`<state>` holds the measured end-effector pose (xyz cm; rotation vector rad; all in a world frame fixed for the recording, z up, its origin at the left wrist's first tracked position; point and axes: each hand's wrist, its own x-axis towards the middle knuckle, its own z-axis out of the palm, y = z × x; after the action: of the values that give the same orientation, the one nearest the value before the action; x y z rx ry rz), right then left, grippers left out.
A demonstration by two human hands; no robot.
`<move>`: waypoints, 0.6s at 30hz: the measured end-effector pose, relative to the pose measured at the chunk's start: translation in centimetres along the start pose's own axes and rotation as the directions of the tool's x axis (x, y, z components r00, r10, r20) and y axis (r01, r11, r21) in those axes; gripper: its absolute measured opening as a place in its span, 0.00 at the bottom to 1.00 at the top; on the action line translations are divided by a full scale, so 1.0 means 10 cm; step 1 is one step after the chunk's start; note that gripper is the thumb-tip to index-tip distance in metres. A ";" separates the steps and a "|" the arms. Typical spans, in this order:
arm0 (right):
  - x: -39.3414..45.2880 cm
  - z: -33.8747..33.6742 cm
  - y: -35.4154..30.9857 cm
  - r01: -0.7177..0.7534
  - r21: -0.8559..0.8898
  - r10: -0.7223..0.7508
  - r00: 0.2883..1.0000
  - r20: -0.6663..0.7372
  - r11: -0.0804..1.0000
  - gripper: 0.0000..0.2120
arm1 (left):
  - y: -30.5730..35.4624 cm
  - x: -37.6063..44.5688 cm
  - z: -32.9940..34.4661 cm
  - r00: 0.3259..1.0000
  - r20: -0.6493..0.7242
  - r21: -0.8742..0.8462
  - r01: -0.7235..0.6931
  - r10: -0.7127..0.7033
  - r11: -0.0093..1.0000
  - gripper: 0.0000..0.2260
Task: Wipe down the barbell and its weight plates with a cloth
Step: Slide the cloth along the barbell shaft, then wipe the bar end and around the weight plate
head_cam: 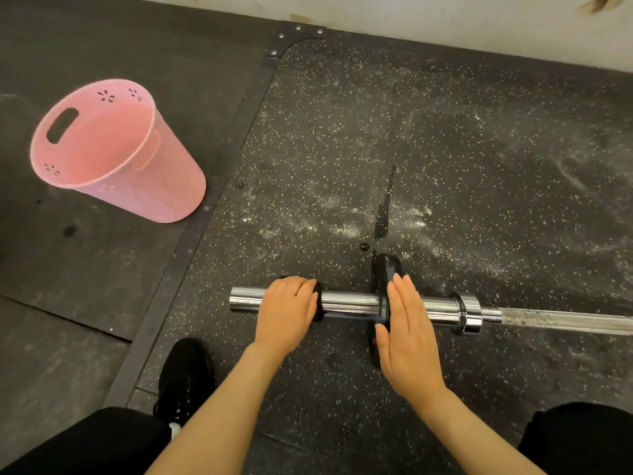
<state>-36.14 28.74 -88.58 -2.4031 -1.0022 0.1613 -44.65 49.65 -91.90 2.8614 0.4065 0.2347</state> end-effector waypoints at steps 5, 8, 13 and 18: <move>-0.01 -0.01 -0.02 0.011 -0.009 -0.011 1.000 0.006 1.000 0.27 | 0.54 0.13 0.15 0.999 0.014 -0.104 -0.045 0.046 0.994 0.14; 0.01 -0.07 -0.01 0.024 0.015 -0.025 1.000 0.019 1.000 0.27 | 0.77 0.20 0.21 0.995 0.037 -0.174 -0.080 0.088 0.981 0.15; -0.06 -0.28 0.31 -0.050 0.054 0.051 0.999 -0.016 0.997 0.27 | 0.73 0.25 0.17 0.999 0.040 -0.215 -0.023 0.033 0.976 0.10; -0.13 -0.34 0.72 -0.157 -0.094 0.160 0.987 0.019 0.983 0.28 | 0.82 0.16 0.00 0.986 0.000 -0.341 0.156 -0.166 0.927 0.13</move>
<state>-31.56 22.18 -89.48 -2.5718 -0.8461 0.2084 -41.03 42.44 -89.55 2.4736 0.5456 0.2858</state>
